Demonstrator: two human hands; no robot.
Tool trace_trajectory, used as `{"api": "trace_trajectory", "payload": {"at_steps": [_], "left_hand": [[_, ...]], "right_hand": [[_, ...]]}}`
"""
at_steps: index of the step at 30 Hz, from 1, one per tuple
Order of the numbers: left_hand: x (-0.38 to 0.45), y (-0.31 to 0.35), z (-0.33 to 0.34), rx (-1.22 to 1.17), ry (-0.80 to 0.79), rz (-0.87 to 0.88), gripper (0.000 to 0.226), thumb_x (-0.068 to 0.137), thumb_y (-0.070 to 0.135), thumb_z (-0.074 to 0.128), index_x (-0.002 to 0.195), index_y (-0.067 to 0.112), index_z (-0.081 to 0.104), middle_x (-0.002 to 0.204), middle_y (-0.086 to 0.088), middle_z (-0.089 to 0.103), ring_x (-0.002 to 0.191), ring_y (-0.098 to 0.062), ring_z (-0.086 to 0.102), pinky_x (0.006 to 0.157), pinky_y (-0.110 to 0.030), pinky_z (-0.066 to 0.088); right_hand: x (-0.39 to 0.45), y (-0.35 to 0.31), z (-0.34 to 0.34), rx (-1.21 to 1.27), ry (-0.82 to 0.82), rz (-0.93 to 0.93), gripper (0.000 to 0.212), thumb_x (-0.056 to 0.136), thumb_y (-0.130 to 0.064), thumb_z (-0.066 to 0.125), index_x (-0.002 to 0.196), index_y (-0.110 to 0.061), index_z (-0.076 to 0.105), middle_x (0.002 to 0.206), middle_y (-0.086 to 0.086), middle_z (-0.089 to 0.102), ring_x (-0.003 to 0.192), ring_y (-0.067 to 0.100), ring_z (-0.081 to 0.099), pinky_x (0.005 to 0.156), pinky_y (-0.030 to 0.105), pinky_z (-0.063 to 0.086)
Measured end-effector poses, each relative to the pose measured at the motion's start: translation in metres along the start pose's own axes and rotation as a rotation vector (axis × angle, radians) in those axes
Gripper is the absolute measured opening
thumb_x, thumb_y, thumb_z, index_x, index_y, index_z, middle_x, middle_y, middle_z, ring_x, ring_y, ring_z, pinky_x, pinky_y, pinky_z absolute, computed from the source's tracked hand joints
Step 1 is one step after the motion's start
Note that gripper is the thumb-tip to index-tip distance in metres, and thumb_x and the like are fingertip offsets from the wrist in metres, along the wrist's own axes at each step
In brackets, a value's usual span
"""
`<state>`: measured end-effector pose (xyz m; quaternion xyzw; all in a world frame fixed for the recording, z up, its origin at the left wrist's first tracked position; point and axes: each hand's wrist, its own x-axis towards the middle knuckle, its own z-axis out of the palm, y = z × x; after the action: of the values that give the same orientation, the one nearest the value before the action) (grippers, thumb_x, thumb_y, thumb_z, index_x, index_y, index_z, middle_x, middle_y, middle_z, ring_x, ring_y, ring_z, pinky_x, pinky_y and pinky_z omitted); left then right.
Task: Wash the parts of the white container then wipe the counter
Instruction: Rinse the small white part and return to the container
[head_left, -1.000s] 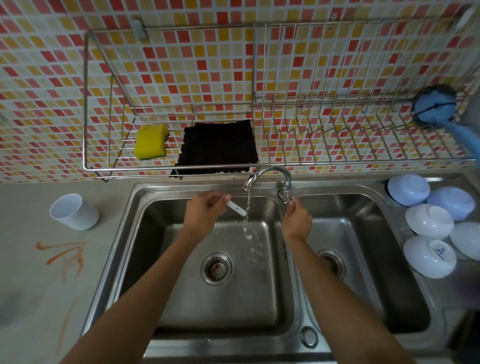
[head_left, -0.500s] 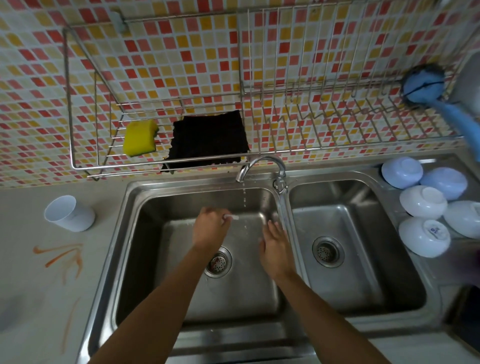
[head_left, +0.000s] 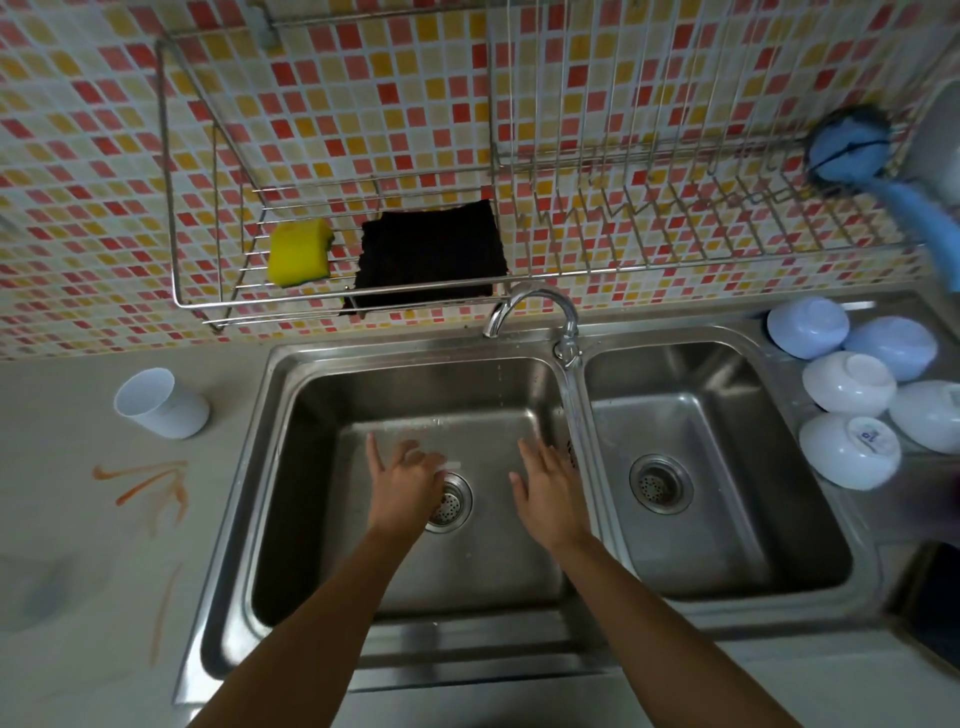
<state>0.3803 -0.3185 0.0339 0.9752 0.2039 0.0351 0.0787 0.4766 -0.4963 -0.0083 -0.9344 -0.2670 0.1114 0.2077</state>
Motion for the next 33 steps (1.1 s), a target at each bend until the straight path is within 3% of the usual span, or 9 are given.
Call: {"api": "trace_trajectory", "payload": {"at_steps": [2,6,10,14,18,21,24,30,33], "left_hand": [[-0.010,-0.003,-0.003,-0.046,0.016,-0.045,0.015,0.079,0.020,0.076,0.094,0.022,0.074,0.090,0.001,0.074,0.111,-0.024,0.063,0.108,-0.069,0.011],[-0.023,-0.001,-0.018,0.015,0.054,0.053,0.017,0.075,0.020,0.080,0.091,0.021,0.074,0.087,-0.001,0.073,0.103,-0.025,0.066,0.105,-0.071,0.020],[-0.046,-0.024,-0.023,0.039,-0.105,-0.112,0.021,0.095,0.037,0.053,0.102,0.025,0.069,0.099,0.002,0.067,0.111,-0.017,0.055,0.115,-0.057,0.001],[-0.063,-0.045,-0.036,-0.014,0.037,-0.064,0.016,0.094,0.031,0.056,0.097,0.025,0.070,0.097,0.003,0.069,0.105,-0.018,0.058,0.115,-0.046,0.019],[-0.071,-0.082,-0.054,-0.117,0.111,-0.135,0.023,0.088,0.033,0.053,0.088,0.021,0.073,0.088,0.000,0.071,0.091,-0.024,0.059,0.085,-0.038,0.047],[-0.077,-0.113,-0.075,-0.268,0.194,-0.208,0.038,0.089,0.042,0.042,0.097,0.017,0.071,0.097,-0.001,0.069,0.098,-0.021,0.055,0.082,-0.034,0.048],[-0.075,-0.150,-0.102,-0.313,0.273,-0.286,0.017,0.094,0.030,0.056,0.103,0.024,0.069,0.102,0.005,0.067,0.099,-0.012,0.051,0.080,-0.026,0.042],[-0.055,-0.232,-0.160,-0.448,0.442,-0.385,0.015,0.092,0.027,0.063,0.097,0.017,0.072,0.088,0.003,0.068,0.081,-0.012,0.057,0.071,-0.023,0.043],[-0.043,-0.283,-0.178,-0.480,0.484,-0.404,0.018,0.092,0.032,0.061,0.094,0.019,0.073,0.082,0.005,0.070,0.087,-0.018,0.059,0.074,-0.033,0.050]], "right_hand": [[-0.006,-0.001,-0.001,-0.003,-0.023,0.043,0.054,0.100,-0.037,0.041,0.149,-0.020,0.028,0.154,0.011,0.032,0.142,0.030,0.027,0.116,0.042,0.021],[-0.018,-0.017,-0.006,-0.020,0.092,-0.038,0.052,0.098,-0.037,0.044,0.146,-0.020,0.036,0.150,0.009,0.038,0.137,0.028,0.035,0.112,0.043,0.032],[-0.028,-0.030,-0.001,-0.009,-0.009,0.043,0.056,0.094,-0.038,0.052,0.144,-0.020,0.036,0.143,0.008,0.048,0.127,0.027,0.048,0.101,0.042,0.044],[-0.032,-0.047,0.006,0.036,-0.057,0.068,0.052,0.093,-0.037,0.055,0.140,-0.018,0.042,0.135,0.007,0.054,0.123,0.026,0.051,0.100,0.040,0.044],[-0.031,-0.076,0.013,0.138,-0.127,0.013,0.041,0.093,-0.025,0.058,0.131,-0.013,0.053,0.129,0.008,0.060,0.119,0.024,0.055,0.099,0.032,0.042],[-0.028,-0.107,0.023,0.193,-0.137,-0.041,0.043,0.088,-0.022,0.065,0.130,-0.015,0.057,0.126,0.006,0.063,0.116,0.021,0.058,0.099,0.026,0.039],[-0.019,-0.145,0.033,0.294,-0.169,-0.087,0.044,0.084,-0.021,0.069,0.127,-0.016,0.059,0.119,0.005,0.067,0.108,0.020,0.062,0.094,0.025,0.042],[0.017,-0.249,0.046,0.459,-0.133,-0.165,0.064,0.082,-0.026,0.074,0.139,-0.019,0.046,0.119,0.003,0.063,0.101,0.018,0.063,0.088,0.033,0.051],[0.038,-0.312,0.053,0.526,-0.152,-0.193,0.082,0.081,-0.026,0.076,0.148,-0.021,0.030,0.130,0.003,0.054,0.105,0.019,0.062,0.090,0.033,0.051]]}}
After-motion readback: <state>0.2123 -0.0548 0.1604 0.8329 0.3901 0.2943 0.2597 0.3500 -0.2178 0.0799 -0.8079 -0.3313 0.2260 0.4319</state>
